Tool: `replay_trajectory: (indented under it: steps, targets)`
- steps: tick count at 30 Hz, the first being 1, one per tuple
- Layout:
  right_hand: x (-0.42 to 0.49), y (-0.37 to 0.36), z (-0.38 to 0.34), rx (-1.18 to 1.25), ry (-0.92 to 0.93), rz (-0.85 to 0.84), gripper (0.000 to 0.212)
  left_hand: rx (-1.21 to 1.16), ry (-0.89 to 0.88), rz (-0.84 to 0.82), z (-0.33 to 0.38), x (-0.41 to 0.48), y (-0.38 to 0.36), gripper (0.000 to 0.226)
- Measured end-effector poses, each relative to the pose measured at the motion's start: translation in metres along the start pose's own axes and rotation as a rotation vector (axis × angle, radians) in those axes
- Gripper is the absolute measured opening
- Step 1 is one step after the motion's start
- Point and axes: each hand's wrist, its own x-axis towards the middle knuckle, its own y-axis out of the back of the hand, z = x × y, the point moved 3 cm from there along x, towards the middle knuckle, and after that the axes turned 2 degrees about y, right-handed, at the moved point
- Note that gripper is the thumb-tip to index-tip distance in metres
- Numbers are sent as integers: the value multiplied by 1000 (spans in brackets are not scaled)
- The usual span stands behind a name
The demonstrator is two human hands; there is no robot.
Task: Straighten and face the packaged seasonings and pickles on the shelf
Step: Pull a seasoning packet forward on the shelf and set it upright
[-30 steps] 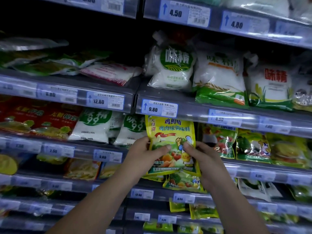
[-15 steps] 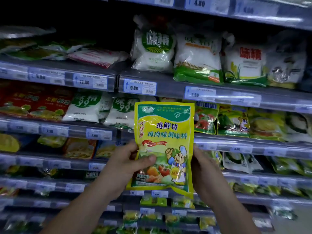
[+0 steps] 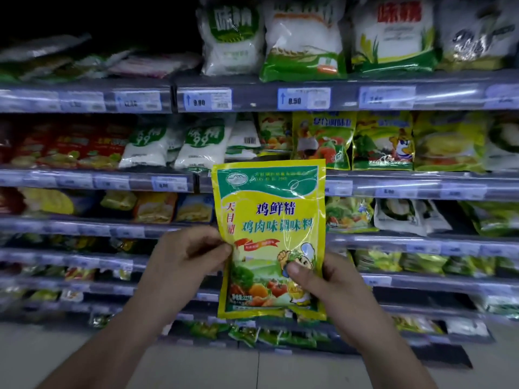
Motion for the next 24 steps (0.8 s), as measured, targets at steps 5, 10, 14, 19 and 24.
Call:
replay_trajectory:
  steps: [5, 10, 14, 19, 24]
  targets:
    - [-14, 1, 0, 36, -7, 15, 32, 15, 64, 80, 5, -14, -9, 16]
    - [-17, 9, -9, -69, 2, 46, 25, 311, -117, 251, 23, -17, -21, 22]
    - [-19, 10, -14, 61, -22, 33, 24, -176, 30, 20, 17, -8, -14, 12]
    - [-16, 4, -14, 137, -19, -9, 37, -419, 21, -125, 27, -3, -21, 32]
    - [1, 9, -29, 321, -100, 75, 23, -459, -52, -50, 28, 7, -25, 24]
